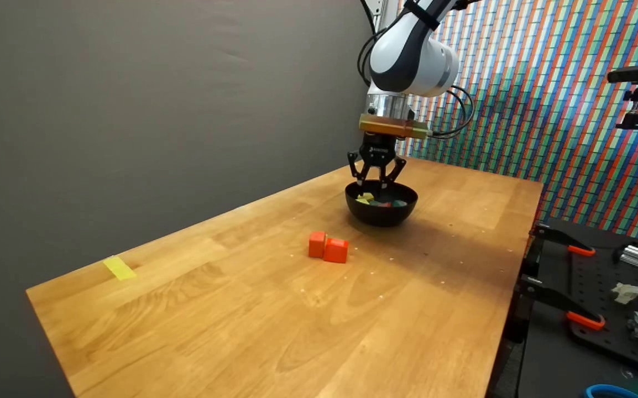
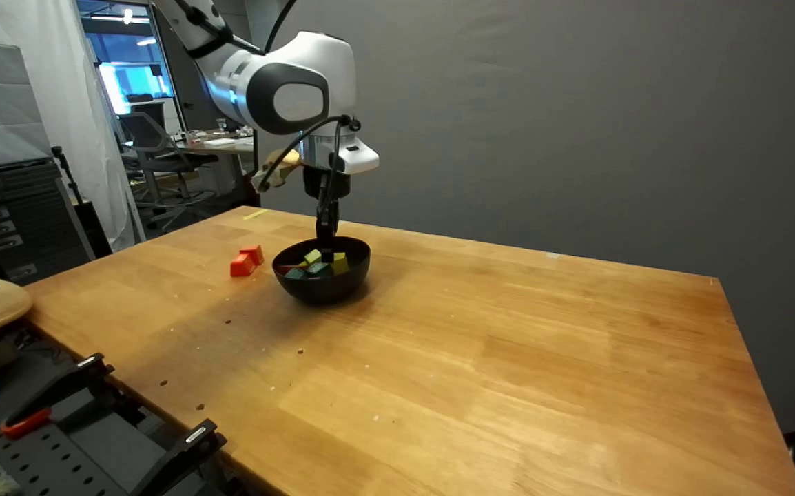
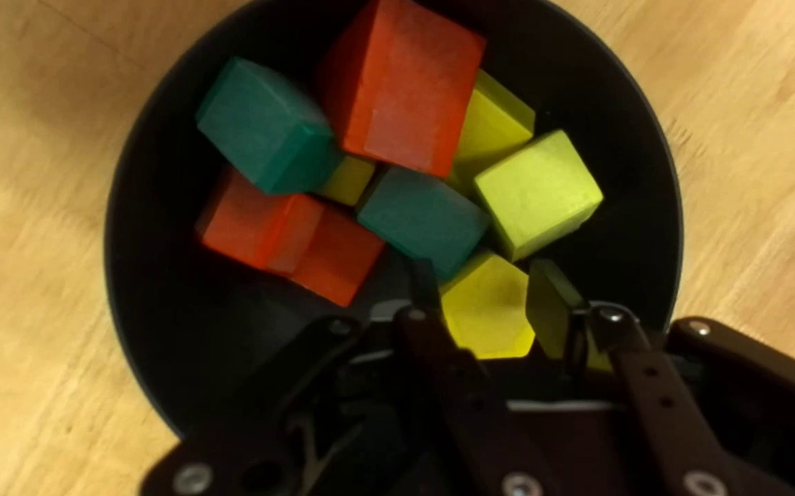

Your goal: Remove the cubes from the bowl

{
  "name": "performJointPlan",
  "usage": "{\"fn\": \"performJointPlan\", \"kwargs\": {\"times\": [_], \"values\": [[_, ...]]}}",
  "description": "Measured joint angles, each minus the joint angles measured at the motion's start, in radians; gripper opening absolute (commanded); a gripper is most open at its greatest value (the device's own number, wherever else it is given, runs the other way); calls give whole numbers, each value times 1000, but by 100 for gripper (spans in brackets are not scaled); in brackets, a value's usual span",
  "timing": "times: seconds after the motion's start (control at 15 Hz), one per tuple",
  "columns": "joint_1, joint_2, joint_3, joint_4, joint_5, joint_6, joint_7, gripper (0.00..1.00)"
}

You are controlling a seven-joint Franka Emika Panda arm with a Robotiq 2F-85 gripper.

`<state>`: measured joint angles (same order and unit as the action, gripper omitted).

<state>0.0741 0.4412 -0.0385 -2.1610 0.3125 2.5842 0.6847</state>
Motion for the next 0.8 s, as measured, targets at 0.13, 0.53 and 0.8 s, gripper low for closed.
{"fn": "performJointPlan", "kwargs": {"times": [0.13, 0.53, 0.8], "values": [[6, 3, -4, 0, -16, 8, 19, 50], [23, 9, -27, 0, -80, 29, 70, 69], [43, 28, -42, 10, -127, 39, 103, 100]]}}
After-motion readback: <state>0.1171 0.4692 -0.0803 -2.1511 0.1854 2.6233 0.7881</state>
